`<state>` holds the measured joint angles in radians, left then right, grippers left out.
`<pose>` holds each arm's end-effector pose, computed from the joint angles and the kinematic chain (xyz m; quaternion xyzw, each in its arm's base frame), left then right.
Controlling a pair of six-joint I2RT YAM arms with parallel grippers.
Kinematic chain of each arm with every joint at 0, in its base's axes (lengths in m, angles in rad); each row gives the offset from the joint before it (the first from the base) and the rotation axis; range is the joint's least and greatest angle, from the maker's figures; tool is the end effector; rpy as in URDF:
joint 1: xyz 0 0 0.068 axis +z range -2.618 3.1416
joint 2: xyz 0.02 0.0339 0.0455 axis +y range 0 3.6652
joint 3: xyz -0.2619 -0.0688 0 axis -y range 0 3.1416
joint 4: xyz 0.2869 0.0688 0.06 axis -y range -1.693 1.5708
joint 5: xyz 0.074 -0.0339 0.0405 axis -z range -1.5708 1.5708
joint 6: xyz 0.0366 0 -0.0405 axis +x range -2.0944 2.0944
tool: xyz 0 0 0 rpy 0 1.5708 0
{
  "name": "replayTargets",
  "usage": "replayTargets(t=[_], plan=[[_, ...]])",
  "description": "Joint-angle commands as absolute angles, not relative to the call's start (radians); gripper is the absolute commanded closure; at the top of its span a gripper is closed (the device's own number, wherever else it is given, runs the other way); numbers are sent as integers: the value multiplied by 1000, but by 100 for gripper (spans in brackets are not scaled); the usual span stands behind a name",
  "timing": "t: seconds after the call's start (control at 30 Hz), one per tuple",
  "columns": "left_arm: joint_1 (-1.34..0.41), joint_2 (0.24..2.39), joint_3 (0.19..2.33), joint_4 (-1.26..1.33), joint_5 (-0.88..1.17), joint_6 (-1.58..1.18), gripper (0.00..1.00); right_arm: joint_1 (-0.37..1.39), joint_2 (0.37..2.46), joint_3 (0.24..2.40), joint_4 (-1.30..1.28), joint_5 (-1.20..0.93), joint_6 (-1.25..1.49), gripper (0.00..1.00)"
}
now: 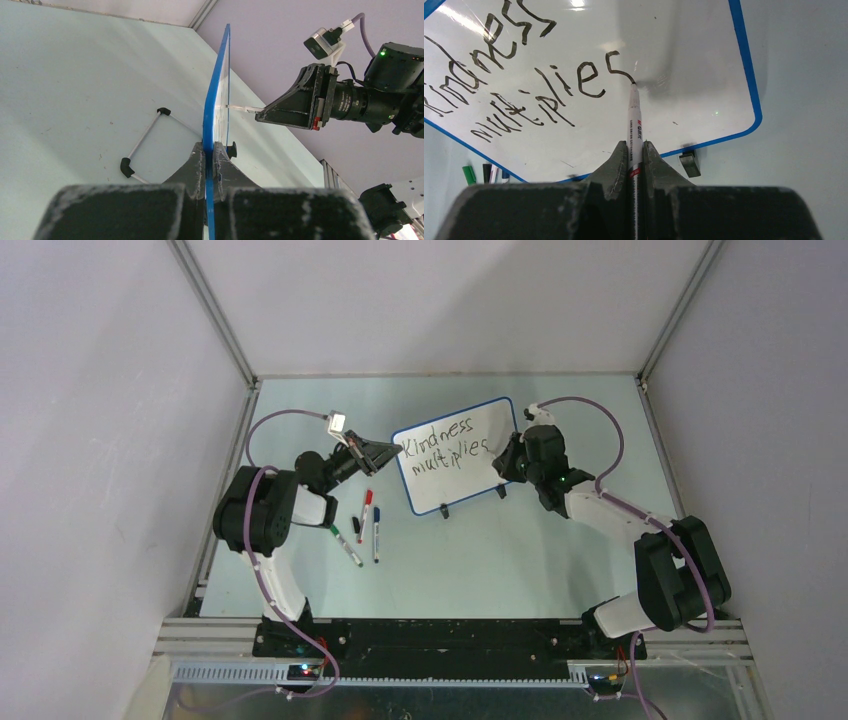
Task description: Write a sentence on the whiteboard
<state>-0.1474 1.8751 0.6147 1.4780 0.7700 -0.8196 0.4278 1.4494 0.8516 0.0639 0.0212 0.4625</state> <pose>0.3337 -0.0753 0.1302 0.0851 0.6444 -0.5441 0.5305 0.3228 0.1463 0.2053 0.0203 0.8683 0.2051 0.4512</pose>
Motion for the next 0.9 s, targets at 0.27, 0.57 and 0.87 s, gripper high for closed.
replayTargets(t=[0.27,0.57,0.87], plan=[[-147,1826,607,1532,795,-778,100,456,1435,887,75,-29,427,100],[-144,1826,604,1533,781,-775,91,471,1297,802,168,-48,402,100],[-116,1735,526,1532,715,-725,62,467,1027,611,234,35,360,100]])
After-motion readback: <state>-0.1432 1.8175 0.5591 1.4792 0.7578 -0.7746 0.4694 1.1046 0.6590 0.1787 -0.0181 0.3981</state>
